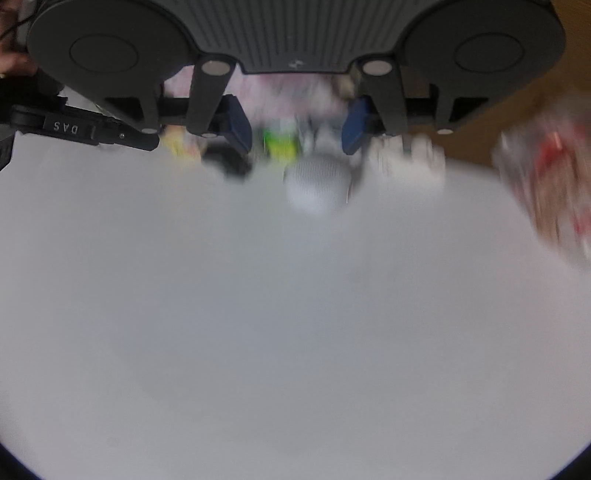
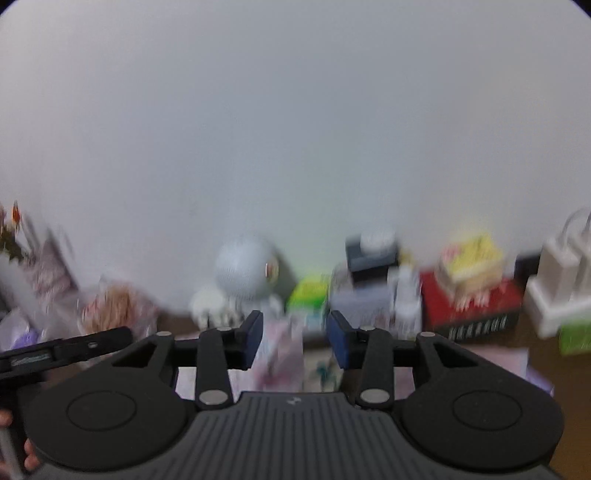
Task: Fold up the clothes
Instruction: 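Carry the bundle with both grippers onto the stack of folded clothes, then open both grippers to release the bundle on the stack and withdraw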
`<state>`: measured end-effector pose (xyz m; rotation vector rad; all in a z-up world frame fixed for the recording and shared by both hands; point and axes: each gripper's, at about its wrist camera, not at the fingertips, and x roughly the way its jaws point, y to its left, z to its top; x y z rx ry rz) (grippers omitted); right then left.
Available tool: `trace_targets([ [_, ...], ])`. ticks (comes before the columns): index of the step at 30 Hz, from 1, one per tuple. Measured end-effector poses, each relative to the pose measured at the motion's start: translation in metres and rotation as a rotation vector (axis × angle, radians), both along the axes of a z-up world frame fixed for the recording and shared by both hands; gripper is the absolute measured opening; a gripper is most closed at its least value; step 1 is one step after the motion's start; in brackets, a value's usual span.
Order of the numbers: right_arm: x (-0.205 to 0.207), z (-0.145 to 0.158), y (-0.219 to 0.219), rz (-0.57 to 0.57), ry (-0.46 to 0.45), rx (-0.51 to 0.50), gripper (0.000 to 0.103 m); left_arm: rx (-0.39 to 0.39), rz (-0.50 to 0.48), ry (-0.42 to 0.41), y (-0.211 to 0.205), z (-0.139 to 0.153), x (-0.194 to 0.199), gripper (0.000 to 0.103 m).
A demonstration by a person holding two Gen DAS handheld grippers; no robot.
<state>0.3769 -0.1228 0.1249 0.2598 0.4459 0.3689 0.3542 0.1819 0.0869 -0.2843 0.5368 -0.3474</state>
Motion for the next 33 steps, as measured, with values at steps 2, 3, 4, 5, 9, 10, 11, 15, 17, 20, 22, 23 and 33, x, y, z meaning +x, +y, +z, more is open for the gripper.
trace_targets([
  [2,0.004,-0.001,0.01,0.034,-0.029,0.012,0.015,0.037,0.002,0.0,-0.011,-0.005,0.003,0.037],
  [3,0.009,-0.007,0.02,0.05,-0.022,-0.021,0.014,0.056,0.003,-0.001,-0.016,-0.007,0.004,0.027],
  [4,0.013,-0.013,0.031,0.067,-0.015,-0.053,0.012,0.074,0.004,-0.001,-0.021,-0.009,0.005,0.017],
  [5,0.02,-0.024,0.039,0.071,0.011,-0.09,0.011,0.093,0.005,-0.001,-0.027,-0.011,0.007,0.015],
  [9,0.039,-0.076,0.058,0.039,0.109,-0.234,0.01,0.107,0.017,-0.009,-0.038,-0.02,0.008,0.015],
  [10,0.037,-0.078,0.058,0.04,0.095,-0.248,0.01,0.062,0.025,0.0,-0.033,-0.019,0.006,0.015],
  [11,0.035,-0.072,0.055,0.035,0.093,-0.243,0.01,0.026,0.03,0.004,-0.025,-0.014,0.002,0.015],
  [15,0.011,-0.023,0.031,-0.017,0.055,-0.165,0.012,-0.072,0.111,-0.033,-0.006,0.031,-0.024,0.022],
  [17,-0.027,0.009,0.015,-0.054,-0.014,-0.099,0.013,-0.085,0.164,-0.066,-0.004,0.064,-0.056,0.027],
  [20,-0.094,0.049,-0.006,-0.09,-0.087,0.002,0.019,-0.053,0.197,-0.083,-0.014,0.099,-0.123,0.048],
  [22,-0.146,0.06,-0.016,-0.095,-0.102,0.034,0.038,-0.002,0.191,-0.087,-0.026,0.109,-0.173,0.067],
  [23,-0.174,0.061,-0.021,-0.1,-0.105,0.044,0.042,0.05,0.183,-0.088,-0.036,0.106,-0.2,0.068],
  [33,-0.354,-0.022,-0.068,0.009,0.039,-0.035,0.08,0.296,0.169,0.074,-0.111,0.013,-0.356,0.08],
])
